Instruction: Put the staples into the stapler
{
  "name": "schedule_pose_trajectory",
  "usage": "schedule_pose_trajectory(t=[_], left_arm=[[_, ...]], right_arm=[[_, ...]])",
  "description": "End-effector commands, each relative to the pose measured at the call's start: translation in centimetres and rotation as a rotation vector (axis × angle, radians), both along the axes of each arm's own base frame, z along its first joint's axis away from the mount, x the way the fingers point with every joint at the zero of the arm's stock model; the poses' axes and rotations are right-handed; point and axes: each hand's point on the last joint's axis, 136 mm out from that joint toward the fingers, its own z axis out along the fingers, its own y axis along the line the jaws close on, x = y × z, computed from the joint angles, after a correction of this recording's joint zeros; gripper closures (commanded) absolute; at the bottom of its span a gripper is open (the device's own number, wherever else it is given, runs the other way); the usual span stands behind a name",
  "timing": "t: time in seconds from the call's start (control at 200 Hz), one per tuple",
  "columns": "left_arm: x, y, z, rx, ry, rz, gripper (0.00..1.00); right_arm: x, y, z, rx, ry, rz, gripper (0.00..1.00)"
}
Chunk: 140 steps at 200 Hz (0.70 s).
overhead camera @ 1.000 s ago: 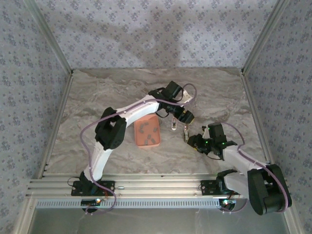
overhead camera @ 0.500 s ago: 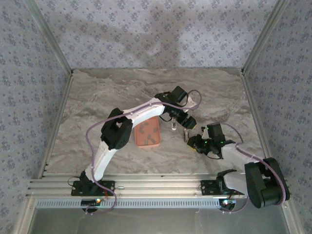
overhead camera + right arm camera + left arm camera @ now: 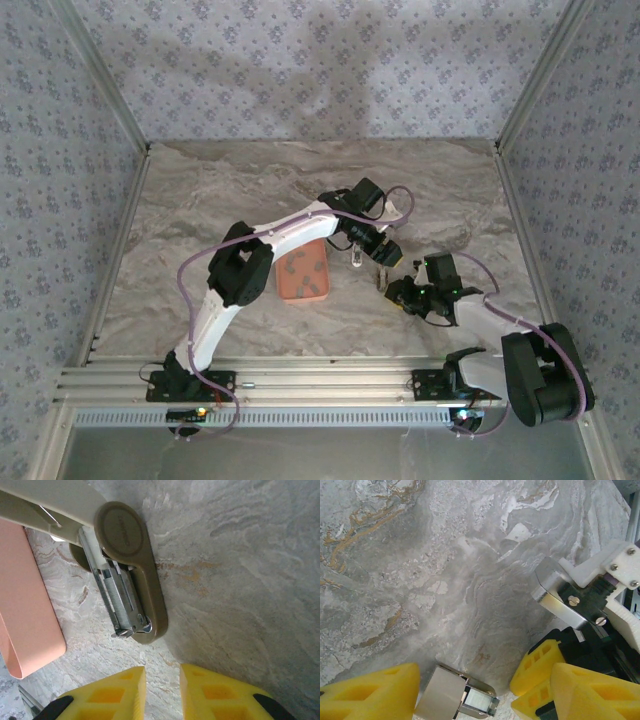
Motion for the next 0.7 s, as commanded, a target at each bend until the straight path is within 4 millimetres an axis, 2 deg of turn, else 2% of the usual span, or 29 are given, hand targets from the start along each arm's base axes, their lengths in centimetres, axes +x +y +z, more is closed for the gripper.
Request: schedule_pose_trajectory(t=[0.0,0.105,0.135,0.4,0.695], left_arm=[[-0.9,-0.1,-0.1,-0.019,0.038,-0.04,0.31],[-1.3,-0.3,0.6,-0.044,0.04,-0.061,0.31],[-1.7,0.1,-0.2,-0.03,0.056,-0.066,0.31],[-3.2,0.7,0.4,-0.059,0.068,-0.127,0.33],[-5.4,2.5,0.9,-0.073,0.076,-0.189,0.33]], right_arm=[[0.0,-0.2,-0.1,-0.029,0.009,0.005,0.76],[0.1,-0.3,-0.1,-0.036,0.006,0.004,0.76],[0.1,-0.4,-0.1,-0.037,0.005,0.004,0.76],[0.4,-0.7,0.2,-0.058,0.0,0.01,0.76],[0.7,-0.9,0.7,-0.065,-0.005,0.019,0.77]])
